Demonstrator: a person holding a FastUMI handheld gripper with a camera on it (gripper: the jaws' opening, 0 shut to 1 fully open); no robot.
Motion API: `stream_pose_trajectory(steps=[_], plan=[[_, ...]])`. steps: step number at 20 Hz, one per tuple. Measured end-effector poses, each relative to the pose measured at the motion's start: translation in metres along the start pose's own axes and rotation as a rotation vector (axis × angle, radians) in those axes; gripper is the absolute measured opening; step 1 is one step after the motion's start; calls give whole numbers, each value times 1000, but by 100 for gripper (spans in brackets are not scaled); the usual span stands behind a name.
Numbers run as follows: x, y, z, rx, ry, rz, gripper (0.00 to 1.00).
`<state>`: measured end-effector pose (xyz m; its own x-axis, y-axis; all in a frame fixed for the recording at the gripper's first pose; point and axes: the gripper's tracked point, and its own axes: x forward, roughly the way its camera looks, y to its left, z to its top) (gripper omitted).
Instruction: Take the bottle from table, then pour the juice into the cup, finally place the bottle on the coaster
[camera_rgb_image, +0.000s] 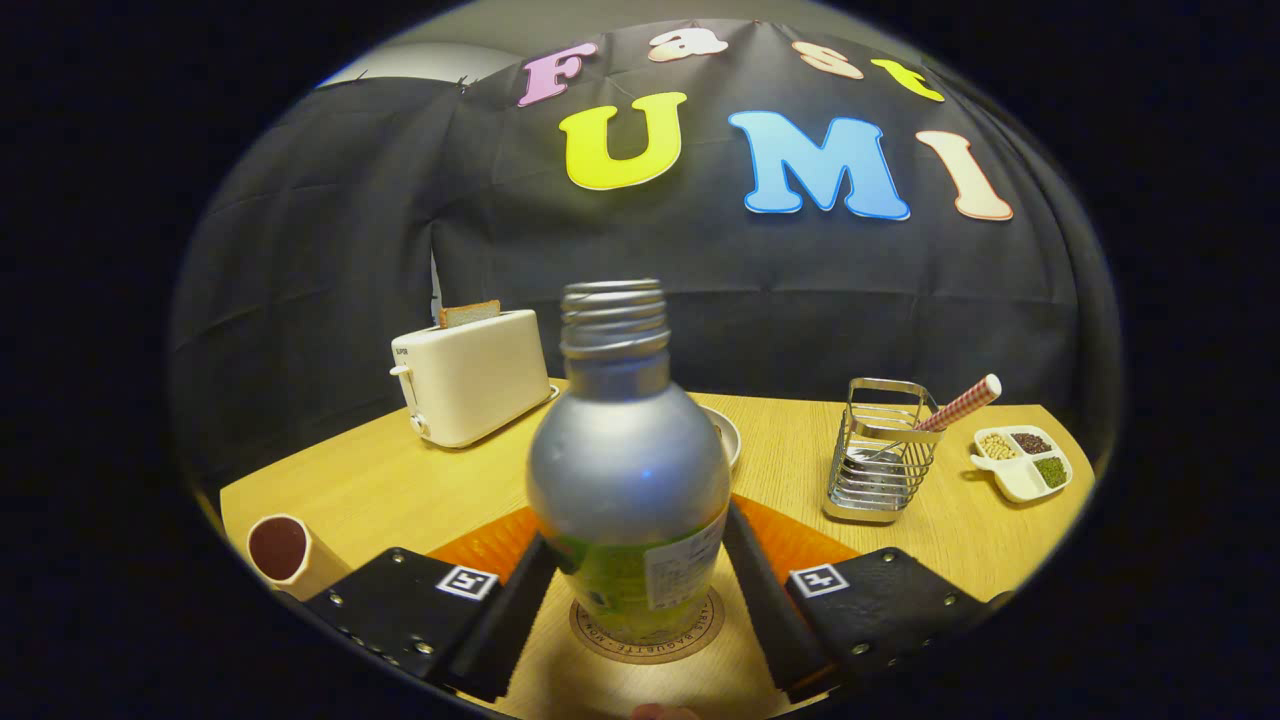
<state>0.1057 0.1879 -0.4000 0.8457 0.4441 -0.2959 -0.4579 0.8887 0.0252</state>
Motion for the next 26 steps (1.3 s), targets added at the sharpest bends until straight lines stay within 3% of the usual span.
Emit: stream_pose_trajectory(steps=[1,2,6,11,17,18,19,26], plan=[[-3,0,6,-13,-14,-11,99],[-5,-2,13,-26,-30,-29,100],[-24,-3,52,-28,-97,-73,100],[-83,4,151,14,-247,-107,99],[-179,-61,271,28,-365,-368,99],[-171,-78,298,20,-360,-413,99],[-203,-83,295,9,-347,-446,99],[-248,-77,347,-3,-310,-465,99]])
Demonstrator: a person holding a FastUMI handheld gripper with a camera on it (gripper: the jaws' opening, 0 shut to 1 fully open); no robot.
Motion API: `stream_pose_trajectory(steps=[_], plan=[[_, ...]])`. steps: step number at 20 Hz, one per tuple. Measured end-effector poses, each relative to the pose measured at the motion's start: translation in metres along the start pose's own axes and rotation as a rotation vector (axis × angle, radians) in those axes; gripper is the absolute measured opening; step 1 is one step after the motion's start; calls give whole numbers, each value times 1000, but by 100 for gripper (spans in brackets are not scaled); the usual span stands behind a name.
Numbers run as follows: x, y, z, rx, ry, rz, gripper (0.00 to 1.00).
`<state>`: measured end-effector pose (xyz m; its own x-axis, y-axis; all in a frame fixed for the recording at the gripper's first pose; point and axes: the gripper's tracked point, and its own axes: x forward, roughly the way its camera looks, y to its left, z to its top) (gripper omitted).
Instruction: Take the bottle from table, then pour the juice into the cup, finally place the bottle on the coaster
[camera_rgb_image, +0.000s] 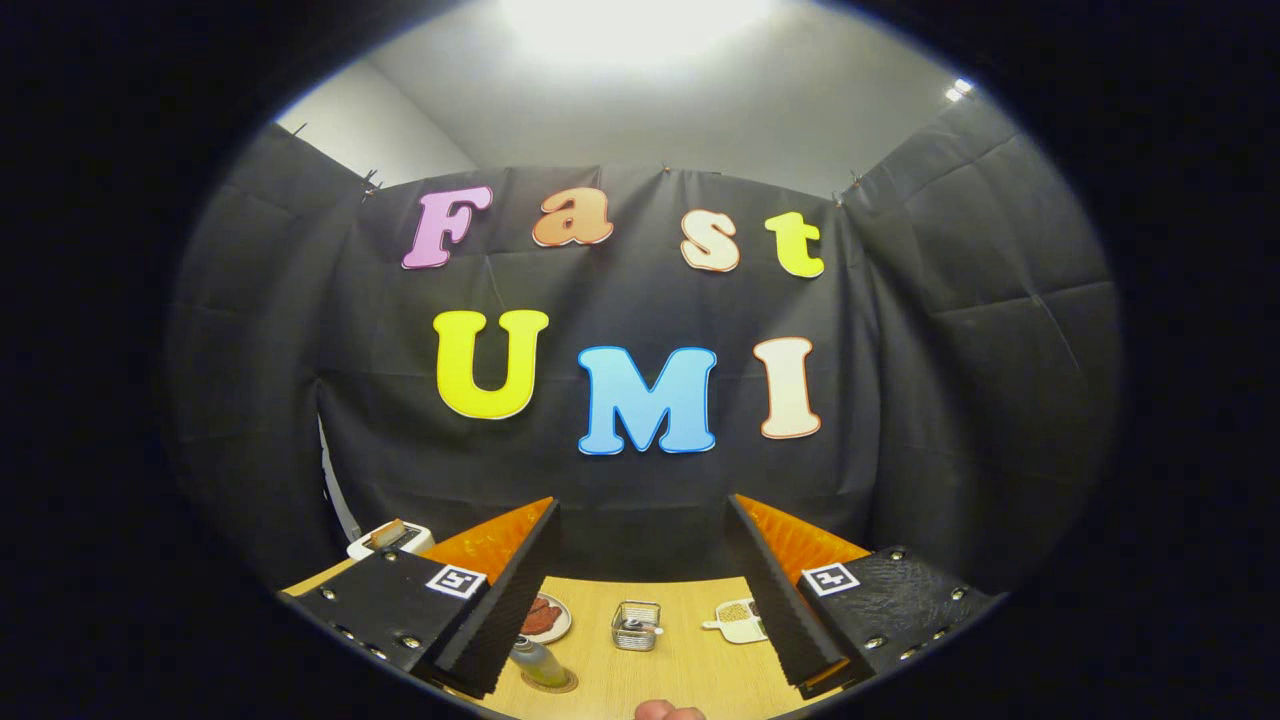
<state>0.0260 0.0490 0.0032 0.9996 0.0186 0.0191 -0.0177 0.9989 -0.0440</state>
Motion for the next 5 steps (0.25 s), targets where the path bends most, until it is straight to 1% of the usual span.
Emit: stream_pose_trajectory(steps=[2,5], plan=[[-4,4,9,-20,10,6,99],[-7,7,16,-5,14,33,99]])
